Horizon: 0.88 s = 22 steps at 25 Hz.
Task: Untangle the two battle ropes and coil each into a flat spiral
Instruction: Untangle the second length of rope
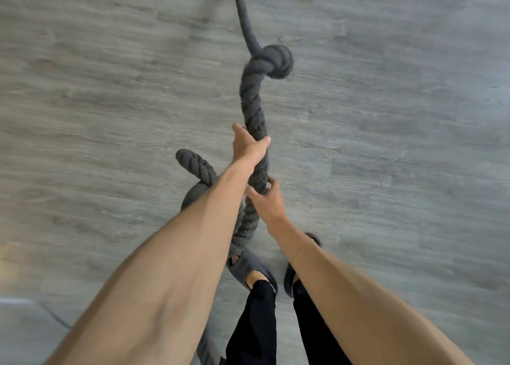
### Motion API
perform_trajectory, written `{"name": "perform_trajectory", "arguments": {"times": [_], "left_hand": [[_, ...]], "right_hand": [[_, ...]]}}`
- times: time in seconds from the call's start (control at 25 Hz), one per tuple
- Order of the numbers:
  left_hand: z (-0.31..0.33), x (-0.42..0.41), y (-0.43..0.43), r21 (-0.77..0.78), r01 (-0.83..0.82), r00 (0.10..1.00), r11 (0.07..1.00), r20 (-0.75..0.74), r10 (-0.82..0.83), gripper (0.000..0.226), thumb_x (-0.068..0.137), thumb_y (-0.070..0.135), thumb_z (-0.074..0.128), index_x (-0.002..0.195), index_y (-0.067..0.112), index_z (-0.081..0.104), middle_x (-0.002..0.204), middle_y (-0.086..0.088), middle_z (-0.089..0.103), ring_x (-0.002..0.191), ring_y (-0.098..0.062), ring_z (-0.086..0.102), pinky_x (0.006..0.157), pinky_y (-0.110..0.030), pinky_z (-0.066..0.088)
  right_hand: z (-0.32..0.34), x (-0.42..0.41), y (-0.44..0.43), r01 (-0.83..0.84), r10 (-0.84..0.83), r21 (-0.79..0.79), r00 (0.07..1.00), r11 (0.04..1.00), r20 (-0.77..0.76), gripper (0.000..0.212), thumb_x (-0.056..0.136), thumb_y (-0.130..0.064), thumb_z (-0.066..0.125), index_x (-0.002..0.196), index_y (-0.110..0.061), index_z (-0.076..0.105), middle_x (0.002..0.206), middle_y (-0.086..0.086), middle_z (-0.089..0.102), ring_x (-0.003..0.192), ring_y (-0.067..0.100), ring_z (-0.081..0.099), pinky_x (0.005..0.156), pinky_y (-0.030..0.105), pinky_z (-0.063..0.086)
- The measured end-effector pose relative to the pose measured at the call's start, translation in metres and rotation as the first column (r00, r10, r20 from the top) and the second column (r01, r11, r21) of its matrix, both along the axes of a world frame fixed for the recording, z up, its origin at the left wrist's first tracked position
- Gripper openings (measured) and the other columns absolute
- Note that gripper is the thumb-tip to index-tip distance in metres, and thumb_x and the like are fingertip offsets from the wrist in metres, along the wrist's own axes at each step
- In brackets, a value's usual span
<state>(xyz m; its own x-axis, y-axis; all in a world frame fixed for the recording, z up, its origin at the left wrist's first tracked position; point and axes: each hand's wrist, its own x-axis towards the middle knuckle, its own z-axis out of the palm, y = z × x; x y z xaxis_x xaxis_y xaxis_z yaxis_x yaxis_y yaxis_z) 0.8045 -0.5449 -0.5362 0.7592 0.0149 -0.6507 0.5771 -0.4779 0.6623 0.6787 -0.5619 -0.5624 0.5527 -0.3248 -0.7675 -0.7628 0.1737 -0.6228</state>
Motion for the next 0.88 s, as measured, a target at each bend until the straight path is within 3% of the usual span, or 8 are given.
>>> {"name": "perform_trajectory", "arguments": {"times": [0.12,0.2,0.32,0.4,0.52,0.68,0.76,0.88], "left_hand": [[0.008,-0.022,-0.008,0.212,0.176,0.956,0.961,0.195,-0.218,0.049,0.087,0.018,0.072,0.119,0.009,0.036,0.12,-0.016,0.057,0.107,-0.032,0.06,0.086,-0.035,0.05],[0.016,-0.027,-0.015,0.398,0.292,0.868,0.87,0.272,-0.416,0.058,0.082,0.021,0.078,0.12,0.008,0.036,0.116,-0.018,0.058,0.106,-0.035,0.059,0.084,-0.041,0.051],[0.034,-0.006,-0.024,0.541,0.455,0.755,0.708,0.187,-0.628,0.078,0.075,0.034,0.084,0.127,0.006,0.033,0.116,-0.016,0.063,0.104,-0.035,0.063,0.086,-0.044,0.048],[0.041,0.016,-0.023,0.463,0.553,0.766,0.693,0.046,-0.641,0.074,0.082,0.044,0.075,0.132,0.004,0.039,0.12,-0.013,0.064,0.106,-0.032,0.064,0.087,-0.038,0.047],[0.037,0.045,-0.005,0.288,0.585,0.802,0.758,-0.065,-0.594,0.046,0.099,0.04,0.048,0.111,-0.002,0.062,0.098,-0.016,0.073,0.082,-0.025,0.068,0.079,-0.03,0.05],[0.0,0.015,0.062,0.125,0.575,0.805,0.808,-0.26,-0.533,0.042,0.107,0.026,0.031,0.088,0.006,0.062,0.076,-0.009,0.067,0.08,-0.026,0.063,0.067,-0.028,0.048],[-0.034,-0.027,0.112,0.01,0.611,0.693,0.791,-0.491,-0.528,0.058,0.107,0.035,0.028,0.083,0.004,0.07,0.078,-0.01,0.072,0.086,-0.029,0.068,0.088,-0.036,0.051],[-0.043,-0.083,0.14,0.004,0.644,0.636,0.765,-0.558,-0.533,0.054,0.105,0.041,0.032,0.08,0.014,0.071,0.101,-0.008,0.071,0.102,-0.026,0.061,0.107,-0.035,0.037]], "right_hand": [[0.008,0.029,0.009,0.179,-0.185,0.062,0.976,0.982,0.114,0.057,0.089,-0.037,0.066,0.133,-0.007,0.045,0.111,0.005,0.063,0.101,0.021,0.062,0.095,0.045,0.054],[0.007,0.036,0.011,0.243,-0.279,0.201,0.944,0.949,0.176,0.033,0.1,-0.028,0.051,0.125,-0.007,0.053,0.103,0.003,0.06,0.099,0.021,0.059,0.095,0.045,0.051],[0.003,0.049,0.008,0.317,-0.346,0.181,0.924,0.931,0.163,0.011,0.1,-0.016,0.054,0.091,-0.02,0.059,0.086,0.001,0.065,0.084,0.022,0.063,0.077,0.039,0.054],[0.011,0.056,0.003,0.472,-0.506,0.296,0.862,0.83,0.044,0.015,0.092,-0.028,0.067,0.092,-0.015,0.061,0.084,0.007,0.07,0.078,0.024,0.068,0.073,0.038,0.058],[0.01,0.039,0.008,0.586,-0.592,0.541,0.784,0.603,-0.189,0.034,0.086,-0.035,0.075,0.096,-0.01,0.056,0.065,0.008,0.06,0.058,0.024,0.061,0.06,0.034,0.056],[0.0,-0.007,0.007,0.468,-0.385,0.65,0.88,0.598,-0.279,0.039,0.079,-0.043,0.075,0.075,-0.011,0.053,0.06,0.006,0.049,0.051,0.021,0.048,0.061,0.032,0.045],[0.0,-0.012,-0.011,0.39,-0.3,0.698,0.919,0.601,-0.255,0.043,0.084,-0.045,0.071,0.066,-0.012,0.05,0.055,0.004,0.046,0.047,0.02,0.045,0.059,0.03,0.046],[0.006,-0.005,-0.042,0.35,-0.249,0.689,0.936,0.634,-0.247,0.044,0.087,-0.048,0.067,0.07,-0.011,0.051,0.054,0.003,0.045,0.045,0.018,0.046,0.055,0.03,0.048]]}}
